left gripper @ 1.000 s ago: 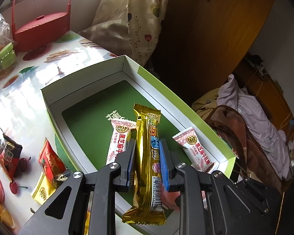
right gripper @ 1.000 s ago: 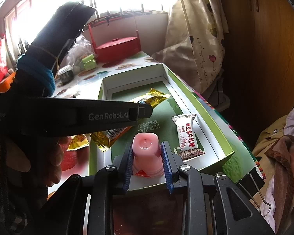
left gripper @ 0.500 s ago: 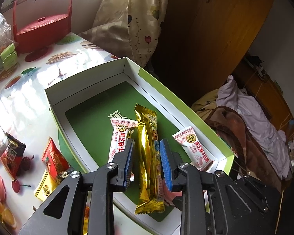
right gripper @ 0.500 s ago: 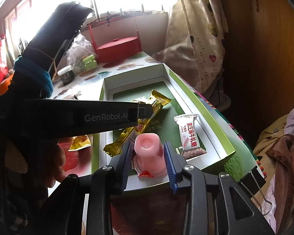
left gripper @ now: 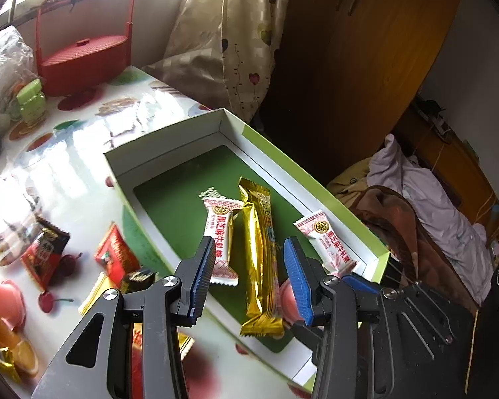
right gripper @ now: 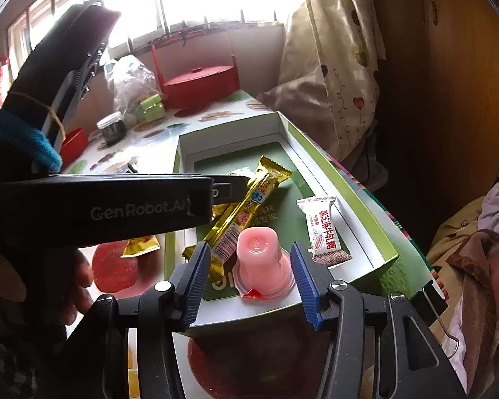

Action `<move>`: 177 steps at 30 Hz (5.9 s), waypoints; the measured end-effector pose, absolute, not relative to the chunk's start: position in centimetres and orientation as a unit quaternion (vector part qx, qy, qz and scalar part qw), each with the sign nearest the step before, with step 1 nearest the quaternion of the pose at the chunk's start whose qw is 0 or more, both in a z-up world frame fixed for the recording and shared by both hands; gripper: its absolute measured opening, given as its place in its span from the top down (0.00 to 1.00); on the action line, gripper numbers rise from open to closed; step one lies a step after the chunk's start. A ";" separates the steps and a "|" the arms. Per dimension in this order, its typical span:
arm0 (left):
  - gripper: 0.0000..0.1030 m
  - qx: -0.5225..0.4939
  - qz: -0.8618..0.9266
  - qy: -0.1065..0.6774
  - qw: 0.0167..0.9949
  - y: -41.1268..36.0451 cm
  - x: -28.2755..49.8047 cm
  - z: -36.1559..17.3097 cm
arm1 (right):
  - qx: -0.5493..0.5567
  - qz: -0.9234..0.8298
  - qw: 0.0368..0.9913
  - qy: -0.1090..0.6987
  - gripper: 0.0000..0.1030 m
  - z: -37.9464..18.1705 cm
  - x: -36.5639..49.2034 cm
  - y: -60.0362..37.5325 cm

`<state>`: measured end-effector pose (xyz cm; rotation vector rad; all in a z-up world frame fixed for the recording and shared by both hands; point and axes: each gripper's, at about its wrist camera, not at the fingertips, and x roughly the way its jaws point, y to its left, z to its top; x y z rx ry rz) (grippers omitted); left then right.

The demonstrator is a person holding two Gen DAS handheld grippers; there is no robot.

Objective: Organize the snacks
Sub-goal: 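Lower the gold bar into the box while the right tool releases the jelly cup, then withdraw both open tools from the box back toward the snack pile, then grasp a yellow peanut candy with the right tool while the left grasps a gold bar, then carry the gold bar in the left tool while the right carries the peanut candy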

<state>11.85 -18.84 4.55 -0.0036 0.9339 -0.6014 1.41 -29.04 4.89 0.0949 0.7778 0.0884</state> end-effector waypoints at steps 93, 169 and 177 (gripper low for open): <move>0.56 -0.060 0.048 0.460 0.885 7.8 4.3 0.9 | -0.079 0.202 0.862 0.458 0.43 2.5 6.8 -13.0; 0.76 -0.065 0.065 0.439 0.894 11.4 7.0 0.9 | -0.049 0.165 0.875 0.453 0.78 2.4 6.5 -13.2; 0.76 -0.077 0.060 0.428 0.899 11.3 5.9 1.9 | -0.044 0.175 0.875 0.450 0.78 2.6 6.3 -13.3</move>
